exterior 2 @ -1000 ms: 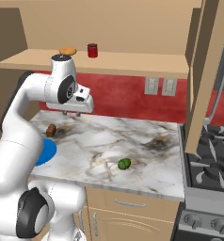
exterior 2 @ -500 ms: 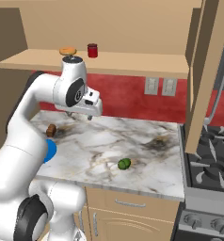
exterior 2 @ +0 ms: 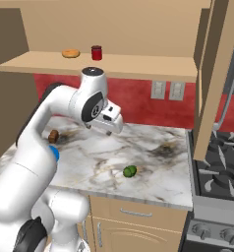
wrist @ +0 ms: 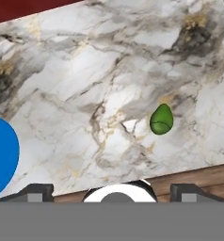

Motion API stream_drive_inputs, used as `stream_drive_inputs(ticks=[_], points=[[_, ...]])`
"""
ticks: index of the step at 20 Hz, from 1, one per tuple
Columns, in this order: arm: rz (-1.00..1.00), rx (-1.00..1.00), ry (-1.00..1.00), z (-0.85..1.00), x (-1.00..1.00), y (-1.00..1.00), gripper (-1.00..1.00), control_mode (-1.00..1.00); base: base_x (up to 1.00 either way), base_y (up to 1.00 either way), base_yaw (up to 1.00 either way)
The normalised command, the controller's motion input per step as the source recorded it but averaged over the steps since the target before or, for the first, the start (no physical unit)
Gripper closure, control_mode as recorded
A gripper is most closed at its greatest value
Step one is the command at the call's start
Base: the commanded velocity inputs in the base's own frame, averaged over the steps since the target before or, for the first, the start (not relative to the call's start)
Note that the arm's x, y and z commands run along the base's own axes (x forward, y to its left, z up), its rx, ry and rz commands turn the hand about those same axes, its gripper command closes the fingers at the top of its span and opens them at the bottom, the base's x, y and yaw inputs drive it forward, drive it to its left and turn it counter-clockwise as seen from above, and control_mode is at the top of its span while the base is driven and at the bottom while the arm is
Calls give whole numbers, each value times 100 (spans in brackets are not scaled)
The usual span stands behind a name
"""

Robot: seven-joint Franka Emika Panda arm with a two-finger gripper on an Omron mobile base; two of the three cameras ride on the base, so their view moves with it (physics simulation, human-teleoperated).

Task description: Pick the avocado and bread from the counter and place them on the plate. Then pick the jam from the cabinet and place it next to the plate. Lastly close the cabinet door.

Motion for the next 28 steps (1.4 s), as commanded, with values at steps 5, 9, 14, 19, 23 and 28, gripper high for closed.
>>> stream_drive_inputs(ticks=[5,9,14,19,23,28], points=[[-10,0,1,-25,0,-26,-100,-100,0,0,0],[-3,0,4,-32,0,-20,-100,-100,0,0,0],[-3,0,6,-43,0,-21,-100,-100,0,0,0],[-4,0,8,-49,0,-25,-100,-100,0,0,0],[-4,0,8,-47,0,-28,-100,-100,0,0,0],[-4,0,8,-40,0,-26,-100,-100,0,0,0]])
